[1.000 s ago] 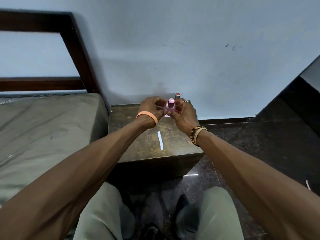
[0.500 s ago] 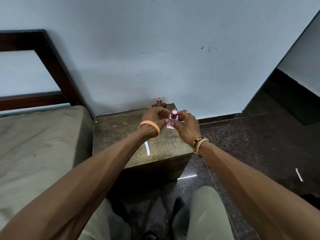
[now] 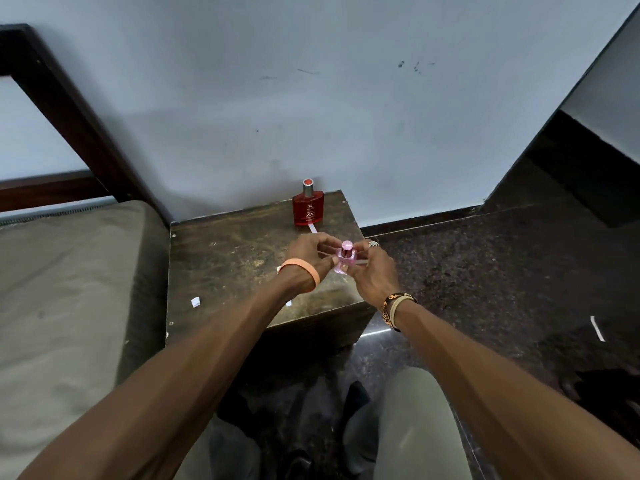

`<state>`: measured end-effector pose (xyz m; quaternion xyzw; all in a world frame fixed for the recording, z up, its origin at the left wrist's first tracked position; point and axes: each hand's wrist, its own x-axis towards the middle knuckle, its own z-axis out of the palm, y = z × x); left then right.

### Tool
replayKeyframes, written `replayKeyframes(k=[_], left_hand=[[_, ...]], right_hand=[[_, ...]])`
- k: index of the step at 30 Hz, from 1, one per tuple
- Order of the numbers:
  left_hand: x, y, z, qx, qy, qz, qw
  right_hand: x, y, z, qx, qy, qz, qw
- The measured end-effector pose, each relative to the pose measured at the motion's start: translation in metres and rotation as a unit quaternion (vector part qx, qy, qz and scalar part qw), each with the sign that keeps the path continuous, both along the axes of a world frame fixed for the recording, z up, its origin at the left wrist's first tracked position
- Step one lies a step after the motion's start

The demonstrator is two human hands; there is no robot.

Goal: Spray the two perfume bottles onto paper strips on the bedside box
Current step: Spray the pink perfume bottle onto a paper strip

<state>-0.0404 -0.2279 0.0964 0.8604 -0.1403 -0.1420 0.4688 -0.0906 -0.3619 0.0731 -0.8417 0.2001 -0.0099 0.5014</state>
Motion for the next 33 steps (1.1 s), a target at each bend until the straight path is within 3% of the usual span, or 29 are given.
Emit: replayKeyframes(k=[5,20,33], left_hand=[[-0.001,-0.003,-0.022,-0.032,0.019,-0.004,0.999],[0.006,-0.005,-0.052,0.004,0.020,0.002,1.000],[0.003,-0.012,-0.058,0.039,-0.043,0.058,0.997]], right_hand=[[0.001,-0.001,-0.021,-0.012,0.022,0.004,1.000],[0.011,0.006,-0.056,-0.039,0.051,-0.008,0.998],[0.011,0.005,-0.058,-0.081,0.053,0.017,0.995]])
